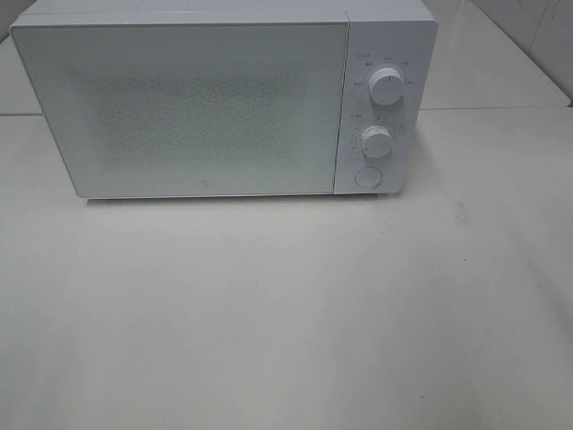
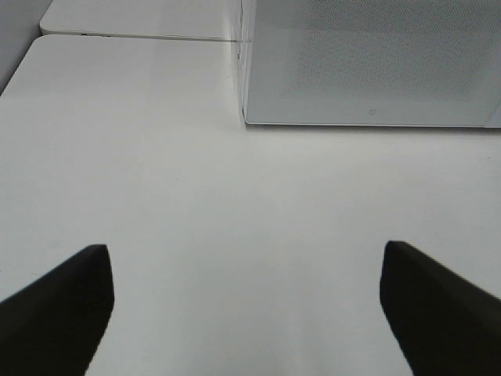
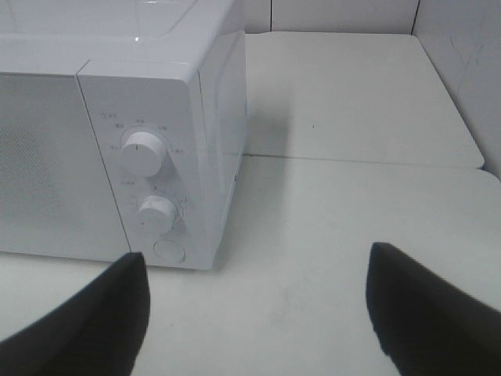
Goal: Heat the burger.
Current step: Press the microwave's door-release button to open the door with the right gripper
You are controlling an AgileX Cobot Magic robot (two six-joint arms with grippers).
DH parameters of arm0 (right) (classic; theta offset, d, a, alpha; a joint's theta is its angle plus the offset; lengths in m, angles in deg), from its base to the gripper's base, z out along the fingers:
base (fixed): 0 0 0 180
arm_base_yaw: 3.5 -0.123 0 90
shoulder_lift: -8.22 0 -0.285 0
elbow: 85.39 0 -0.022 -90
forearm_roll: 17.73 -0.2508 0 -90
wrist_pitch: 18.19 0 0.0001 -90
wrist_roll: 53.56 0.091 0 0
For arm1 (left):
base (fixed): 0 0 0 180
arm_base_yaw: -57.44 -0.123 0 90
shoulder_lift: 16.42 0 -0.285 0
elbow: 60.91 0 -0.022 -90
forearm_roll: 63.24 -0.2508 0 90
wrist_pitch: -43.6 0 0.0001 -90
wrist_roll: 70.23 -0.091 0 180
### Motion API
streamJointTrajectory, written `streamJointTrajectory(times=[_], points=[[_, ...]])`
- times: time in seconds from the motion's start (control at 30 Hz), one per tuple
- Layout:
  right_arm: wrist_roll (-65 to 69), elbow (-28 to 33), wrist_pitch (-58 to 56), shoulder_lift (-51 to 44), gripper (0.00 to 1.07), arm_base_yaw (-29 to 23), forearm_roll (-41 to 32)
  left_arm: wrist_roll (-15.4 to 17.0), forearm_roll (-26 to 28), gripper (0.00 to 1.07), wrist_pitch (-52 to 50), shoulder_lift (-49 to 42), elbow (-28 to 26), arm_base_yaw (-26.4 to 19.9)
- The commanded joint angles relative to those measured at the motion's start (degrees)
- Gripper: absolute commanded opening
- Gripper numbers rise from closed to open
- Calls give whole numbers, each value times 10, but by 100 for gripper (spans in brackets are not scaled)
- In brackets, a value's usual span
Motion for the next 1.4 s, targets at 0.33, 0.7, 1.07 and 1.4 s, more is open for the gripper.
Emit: streamJointTrajectory(times=[0.33, 0.7, 1.07, 1.4], points=[[3, 29, 272, 121, 76, 1, 32, 2, 1, 84, 1, -9, 1, -2], [-33, 108, 490, 216, 76, 1, -31, 2, 1, 84, 1, -9, 1, -2], [-73, 157, 613, 300, 75, -9, -131, 2, 1, 84, 1, -9, 1, -2], [-132, 170, 724, 422, 75, -161, -271, 2, 1, 84, 1, -9, 1, -2]])
